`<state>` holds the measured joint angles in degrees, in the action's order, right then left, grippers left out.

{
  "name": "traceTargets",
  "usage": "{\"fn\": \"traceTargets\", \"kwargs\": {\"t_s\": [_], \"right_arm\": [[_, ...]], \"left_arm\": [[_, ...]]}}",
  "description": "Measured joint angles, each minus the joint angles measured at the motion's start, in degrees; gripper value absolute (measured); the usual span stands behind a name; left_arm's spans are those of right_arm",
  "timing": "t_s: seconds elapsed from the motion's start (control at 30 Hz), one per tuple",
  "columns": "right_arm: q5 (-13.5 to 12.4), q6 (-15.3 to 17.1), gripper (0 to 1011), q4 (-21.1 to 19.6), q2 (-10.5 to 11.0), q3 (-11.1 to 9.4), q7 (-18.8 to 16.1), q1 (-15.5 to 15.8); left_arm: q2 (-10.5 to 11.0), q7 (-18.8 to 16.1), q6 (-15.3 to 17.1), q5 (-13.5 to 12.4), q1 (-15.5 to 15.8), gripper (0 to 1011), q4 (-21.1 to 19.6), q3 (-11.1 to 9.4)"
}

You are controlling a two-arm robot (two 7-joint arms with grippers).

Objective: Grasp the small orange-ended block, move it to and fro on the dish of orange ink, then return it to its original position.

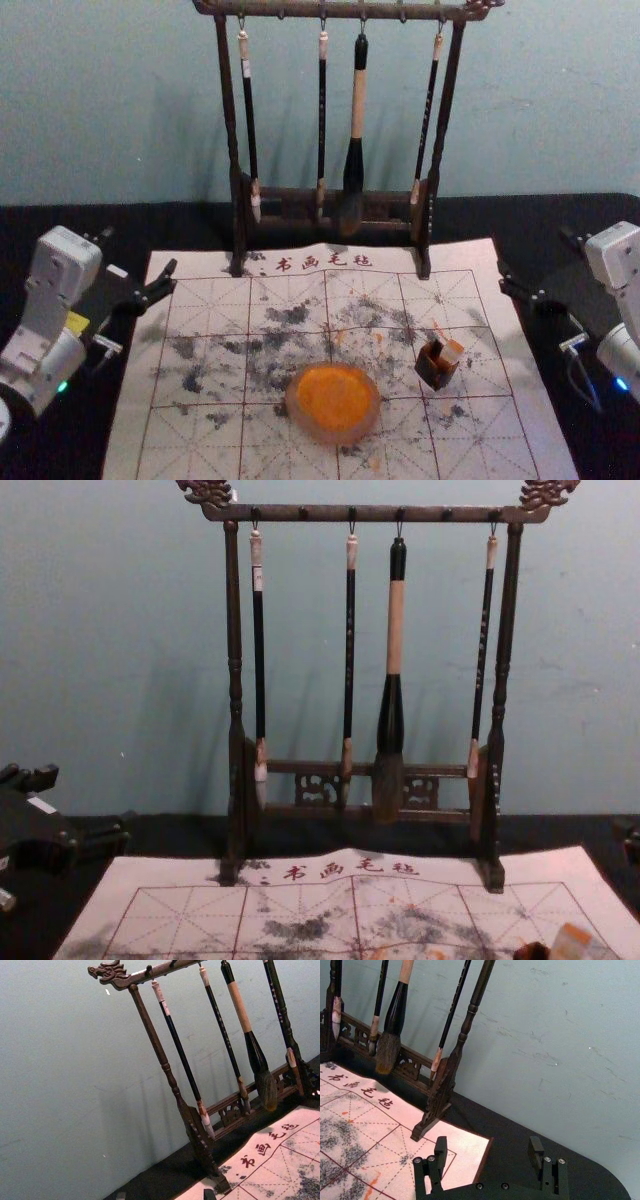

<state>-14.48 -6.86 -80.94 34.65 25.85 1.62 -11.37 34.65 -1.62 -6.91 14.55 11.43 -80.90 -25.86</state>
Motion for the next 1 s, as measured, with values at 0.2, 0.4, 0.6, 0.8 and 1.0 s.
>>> {"fn": "traceTargets", "kwargs": {"t_s": [0.2, 0.4, 0.6, 0.8, 1.0], "right_arm": [[0.0, 0.0, 1000, 0.0, 0.0, 0.0, 0.0, 0.0], [-0.1, -0.1, 1000, 0.0, 0.0, 0.0, 0.0, -0.1], [-0.1, -0.1, 1000, 0.0, 0.0, 0.0, 0.0, -0.1], [-0.1, -0.1, 1000, 0.0, 0.0, 0.0, 0.0, -0.1], [-0.1, -0.1, 1000, 0.0, 0.0, 0.0, 0.0, -0.1]], "left_arm": [[0.0, 0.0, 0.0, 0.0, 0.0, 1001, 0.0, 0.0], [0.0, 0.0, 0.0, 0.0, 0.0, 1001, 0.0, 0.0], [0.0, 0.0, 0.0, 0.0, 0.0, 1001, 0.0, 0.0], [0.0, 0.0, 0.0, 0.0, 0.0, 1001, 0.0, 0.0], [0.0, 0.0, 0.0, 0.0, 0.0, 1001, 0.0, 0.0]]}}
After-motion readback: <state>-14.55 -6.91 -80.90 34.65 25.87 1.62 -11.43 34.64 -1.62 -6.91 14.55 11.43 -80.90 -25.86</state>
